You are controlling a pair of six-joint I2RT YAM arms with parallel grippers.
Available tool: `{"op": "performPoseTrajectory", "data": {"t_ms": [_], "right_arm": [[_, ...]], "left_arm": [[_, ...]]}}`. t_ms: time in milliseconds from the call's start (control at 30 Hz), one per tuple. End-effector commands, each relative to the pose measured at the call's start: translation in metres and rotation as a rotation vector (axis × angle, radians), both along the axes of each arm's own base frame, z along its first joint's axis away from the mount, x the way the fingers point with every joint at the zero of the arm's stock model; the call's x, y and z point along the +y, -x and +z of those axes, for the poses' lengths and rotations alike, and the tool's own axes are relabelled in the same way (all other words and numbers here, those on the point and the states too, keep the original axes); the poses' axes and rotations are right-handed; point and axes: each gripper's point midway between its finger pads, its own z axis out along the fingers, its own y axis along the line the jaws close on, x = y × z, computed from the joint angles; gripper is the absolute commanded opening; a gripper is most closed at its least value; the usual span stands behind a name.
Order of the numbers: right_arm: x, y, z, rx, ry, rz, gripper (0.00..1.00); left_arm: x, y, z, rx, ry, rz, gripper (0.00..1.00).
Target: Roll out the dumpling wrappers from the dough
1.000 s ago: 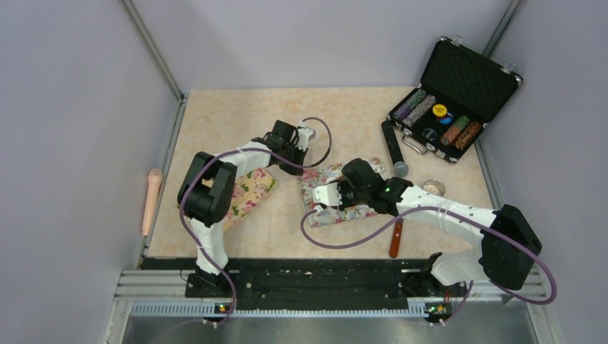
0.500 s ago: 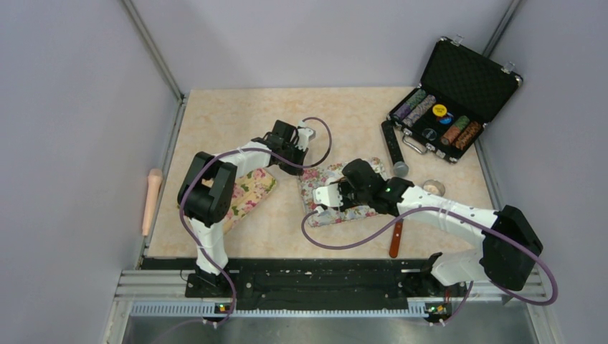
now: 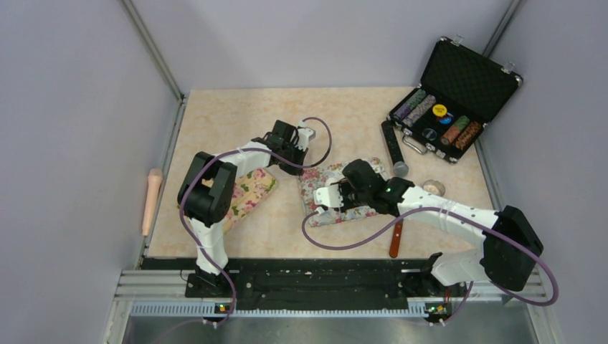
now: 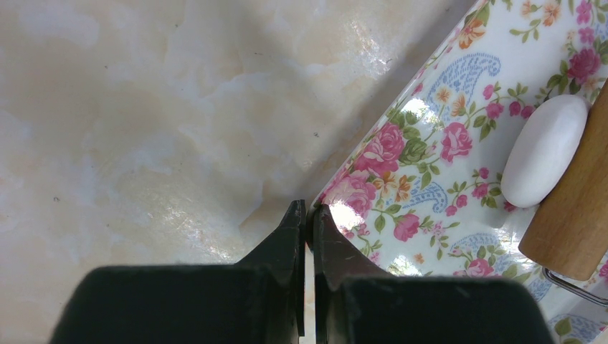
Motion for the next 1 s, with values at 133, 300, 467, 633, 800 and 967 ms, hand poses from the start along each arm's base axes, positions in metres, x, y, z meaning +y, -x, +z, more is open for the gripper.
{"op": "performPoseTrajectory", "data": {"t_ms": [133,300,467,633,800,967], "right_arm": [[-0.057,0.079,-0.065,0.369,0.243,-0.006,0.0],[-0.056,0.077,-0.061,0.362,0.238,-0.008,0.0],[-0.055,0.077,-0.058,0.364,0.238,-0.008,0.0],[-0.056,0.077,-0.056,0.36,0.237,-0.009,0.0],[-0.056,0.076,-0.056,0.361,0.241,-0.009,0.0],[-0.056,0.076,-0.054,0.356,0.242,-0.008,0.0]], "left_arm": [[0.007,-0.008,-0.007,-0.036,-0.035,0.028,0.0],[0.007,-0.008,-0.006,-0.038,-0.035,0.028,0.0],[0.007,-0.008,-0.007,-0.036,-0.035,0.028,0.0],[0.007,-0.008,-0.006,-0.037,-0.034,0.029,0.0],[0.007,-0.008,-0.007,-0.036,-0.035,0.028,0.0],[0.007,-0.007,-0.007,-0.034,-0.036,0.027,0.0]]}}
